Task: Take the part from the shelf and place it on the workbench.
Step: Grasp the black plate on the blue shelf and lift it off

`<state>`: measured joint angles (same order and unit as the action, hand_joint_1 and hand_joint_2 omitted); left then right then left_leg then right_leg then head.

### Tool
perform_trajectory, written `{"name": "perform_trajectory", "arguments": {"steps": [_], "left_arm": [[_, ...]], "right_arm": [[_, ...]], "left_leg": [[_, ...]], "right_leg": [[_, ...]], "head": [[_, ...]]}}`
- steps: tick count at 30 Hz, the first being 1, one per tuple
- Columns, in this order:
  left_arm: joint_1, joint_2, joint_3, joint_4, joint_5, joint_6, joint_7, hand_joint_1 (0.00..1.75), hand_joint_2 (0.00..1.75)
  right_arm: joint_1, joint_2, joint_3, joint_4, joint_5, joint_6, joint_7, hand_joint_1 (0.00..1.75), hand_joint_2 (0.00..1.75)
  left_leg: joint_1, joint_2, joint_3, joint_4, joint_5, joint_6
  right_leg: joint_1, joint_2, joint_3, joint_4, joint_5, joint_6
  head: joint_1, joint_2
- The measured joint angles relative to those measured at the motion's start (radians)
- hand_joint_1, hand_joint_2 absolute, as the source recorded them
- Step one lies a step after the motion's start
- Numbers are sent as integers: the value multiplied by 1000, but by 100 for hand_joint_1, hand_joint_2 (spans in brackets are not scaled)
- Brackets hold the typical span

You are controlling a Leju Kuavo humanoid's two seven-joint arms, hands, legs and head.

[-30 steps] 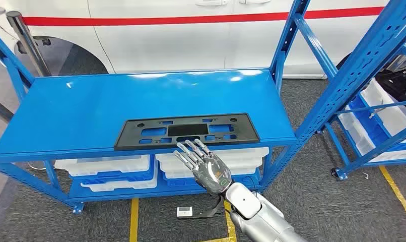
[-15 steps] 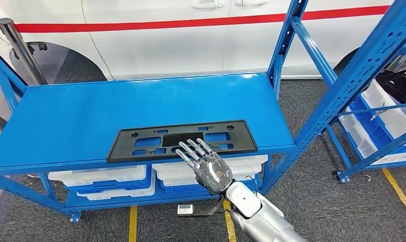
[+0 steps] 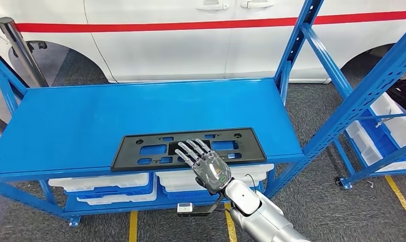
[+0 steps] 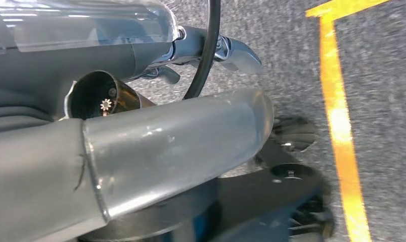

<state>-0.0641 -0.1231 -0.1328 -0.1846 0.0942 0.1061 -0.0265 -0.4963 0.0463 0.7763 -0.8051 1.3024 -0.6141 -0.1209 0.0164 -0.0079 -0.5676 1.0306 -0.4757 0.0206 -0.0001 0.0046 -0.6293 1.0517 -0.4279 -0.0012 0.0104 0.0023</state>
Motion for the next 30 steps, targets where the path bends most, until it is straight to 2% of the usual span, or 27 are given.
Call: {"name": "perform_trajectory", "arguments": {"steps": [2, 4, 5, 6, 8, 9, 10, 11, 13, 14, 15, 16, 19, 20, 21, 23, 24, 25, 26, 28, 29, 30], "left_arm": [[-3, 0, 0, 0, 0, -1, 0, 0, 0], [-3, 0, 0, 0, 0, -2, 0, 0, 0], [-4, 0, 0, 0, 0, -2, 0, 0, 0], [-5, 0, 0, 0, 0, -2, 0, 0, 0], [-6, 0, 0, 0, 0, -4, 0, 0, 0], [-4, 0, 0, 0, 0, -5, 0, 0, 0], [-3, 0, 0, 0, 0, -5, 0, 0, 0], [-2, 0, 0, 0, 0, -5, 0, 0, 0], [-1, 0, 0, 0, 0, -6, 0, 0, 0], [-2, 0, 0, 0, 0, -6, 0, 0, 0], [-3, 0, 0, 0, 0, -6, 0, 0, 0], [-4, 0, 0, 0, 0, -6, 0, 0, 0], [-6, 0, 0, 0, -1, -6, 0, 0, 0], [-6, 0, 0, 0, -1, -6, 0, 0, 0], [-6, 0, 0, 0, -1, -6, 1, 0, 0], [-7, 0, 0, 0, -2, -6, 1, 0, 0], [-7, 0, 0, 0, -2, -6, 1, 0, 0], [-7, 0, 0, 0, -2, -6, 1, 0, 0], [-7, 0, 0, 0, -2, -7, 1, 0, 0], [-6, 0, 0, 0, -2, -7, 1, 0, 0], [-7, 0, 0, 0, -2, -7, 1, 0, 0], [-8, 0, 0, 0, -2, -7, 1, 0, 0]], "right_arm": [[-3, -1, 5, 1, 0, 4, 0, 0, 175], [-5, 0, 6, 1, 0, 7, 0, 0, 175], [-7, 0, 6, 1, 0, 8, 0, 0, 175], [-9, 0, 7, 1, 0, 9, 0, 0, 175], [-12, 0, 10, 2, 0, 12, 0, 0, 175], [-11, 0, 12, 4, 0, 13, 0, 0, 175], [-11, 0, 14, 5, 0, 14, 0, 0, 175], [-11, 0, 16, 6, 0, 15, 0, 0, 175], [-12, 0, 20, 7, 0, 20, 0, 0, 175], [-13, 1, 21, 8, 0, 22, 1, 0, 175], [-14, 1, 23, 9, 0, 24, 1, 0, 175], [-15, 1, 24, 10, -1, 25, 2, 0, 175], [-18, 1, 26, 13, -4, 25, 3, 0, 175], [-19, 1, 26, 13, -5, 25, 3, 0, 175], [-19, 1, 28, 14, -5, 25, 3, 0, 175], [-17, 0, 30, 17, -6, 25, 3, 0, 175], [-16, 0, 31, 19, -6, 25, 3, 0, 175], [-15, 0, 32, 21, -6, 25, 3, 0, 175], [-15, 0, 34, 22, -6, 25, 3, 0, 175], [-15, 0, 38, 23, -6, 25, 3, 0, 175], [-15, 0, 40, 24, -6, 25, 3, 0, 175], [-15, 1, 42, 25, -6, 25, 2, 0, 175]], "left_leg": [[0, 1, 3, -5, -4, -12], [1, 2, 4, 2, -15, -24], [1, 3, -6, 28, -29, -28], [2, 3, -29, 75, -52, -31], [3, 3, -101, 206, -101, -36], [3, 3, -132, 252, -108, -38], [3, 4, -146, 265, -95, -39], [3, 4, -141, 239, -62, -39], [3, 4, -93, 117, 17, -35], [1, 4, -67, 59, 38, -30], [-1, 3, -51, 23, 46, -25], [-3, 3, -44, 9, 40, -20], [-1, 2, -36, -3, 37, -3], [1, 3, -32, -7, 37, 3], [3, 4, -28, -10, 36, 8], [3, 7, -25, -10, 30, 14], [2, 7, -23, -10, 28, 15], [3, 8, -20, -10, 25, 15], [3, 8, -14, -10, 21, 14], [4, 6, -1, -10, 13, 9], [2, 5, 4, -9, 9, 4], [0, 4, 6, -9, 6, -1]], "right_leg": [[4, 1, 6, -15, -9, -8], [-1, 3, 17, -26, -10, -17], [-5, 3, 24, -32, -10, -22], [-7, 1, 31, -36, -12, -27], [-5, -1, 39, -36, -20, -33], [-5, -2, 43, -35, -24, -35], [-4, -1, 49, -33, -30, -35], [-4, 0, 56, -32, -36, -34], [-4, 3, 71, -27, -51, -29], [-2, 4, 76, -24, -58, -24], [0, 4, 79, -23, -62, -19], [1, 5, 79, -23, -65, -13], [1, 5, 79, -19, -74, 1], [-1, 4, 69, 6, -87, 7], [-3, 3, 45, 51, -109, 12], [-7, 2, -31, 184, -160, 20], [-9, 1, -68, 238, -171, 23], [-12, 1, -88, 259, -163, 25], [-14, 1, -88, 240, -135, 25], [-16, 0, -39, 113, -52, 22], [-15, -1, -12, 49, -25, 19], [-13, -2, 7, 5, -12, 16]], "head": [[0, 0], [0, 0], [0, 0], [-1, 0], [-1, 0], [-1, 0], [-1, 0], [-1, 0], [-1, 0], [-1, 0], [0, 0], [0, 0], [0, 0], [0, 0], [0, 0], [0, 0], [0, 0], [0, 0], [0, 0], [0, 0], [0, 0], [0, 0]]}}
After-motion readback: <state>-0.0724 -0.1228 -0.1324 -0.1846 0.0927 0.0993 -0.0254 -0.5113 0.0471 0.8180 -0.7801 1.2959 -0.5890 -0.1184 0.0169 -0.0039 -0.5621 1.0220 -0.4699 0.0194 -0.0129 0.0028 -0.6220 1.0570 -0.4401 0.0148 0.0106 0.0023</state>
